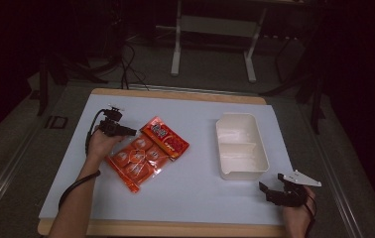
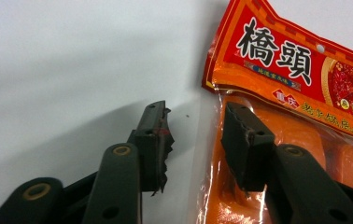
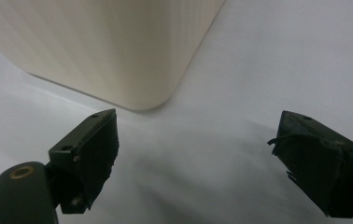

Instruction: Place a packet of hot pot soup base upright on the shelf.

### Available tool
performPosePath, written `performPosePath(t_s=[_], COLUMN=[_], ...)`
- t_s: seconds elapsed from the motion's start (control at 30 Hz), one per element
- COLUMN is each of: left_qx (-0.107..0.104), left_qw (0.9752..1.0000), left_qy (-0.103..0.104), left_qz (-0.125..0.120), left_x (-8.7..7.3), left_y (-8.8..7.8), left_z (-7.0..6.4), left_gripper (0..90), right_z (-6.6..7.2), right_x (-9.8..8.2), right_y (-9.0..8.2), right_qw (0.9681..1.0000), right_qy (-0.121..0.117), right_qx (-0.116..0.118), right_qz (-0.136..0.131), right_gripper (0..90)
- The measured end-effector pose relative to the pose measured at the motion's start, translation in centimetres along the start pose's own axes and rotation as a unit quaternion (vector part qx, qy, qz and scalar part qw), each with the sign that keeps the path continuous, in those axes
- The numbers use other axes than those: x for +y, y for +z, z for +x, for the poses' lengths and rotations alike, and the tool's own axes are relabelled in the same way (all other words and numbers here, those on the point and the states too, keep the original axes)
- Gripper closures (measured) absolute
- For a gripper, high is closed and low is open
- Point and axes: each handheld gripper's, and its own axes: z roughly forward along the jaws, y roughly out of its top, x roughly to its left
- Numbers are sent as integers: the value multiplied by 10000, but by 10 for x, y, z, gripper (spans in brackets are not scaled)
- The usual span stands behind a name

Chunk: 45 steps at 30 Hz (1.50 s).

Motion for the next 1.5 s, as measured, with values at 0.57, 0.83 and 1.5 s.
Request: performPosePath(t_s=[0.57,0.83,1.5], left_qx=[-12,58,236], left_qw=[9992,10000,9995], left_qy=[316,-12,-3], left_qz=[236,-25,-210], left_x=[-23,-66,-138], left_y=[-12,-38,-67], left_z=[-5,0,-56], left_gripper=[900,900,791], right_z=[2,3,4], right_x=[0,0,1], right_y=[0,1,2], right_qw=[10000,9999,9997], right_qy=[-86,-139,-216], right_qx=[3,-17,-26], right_qz=[22,69,135], right_gripper=[135,135,136])
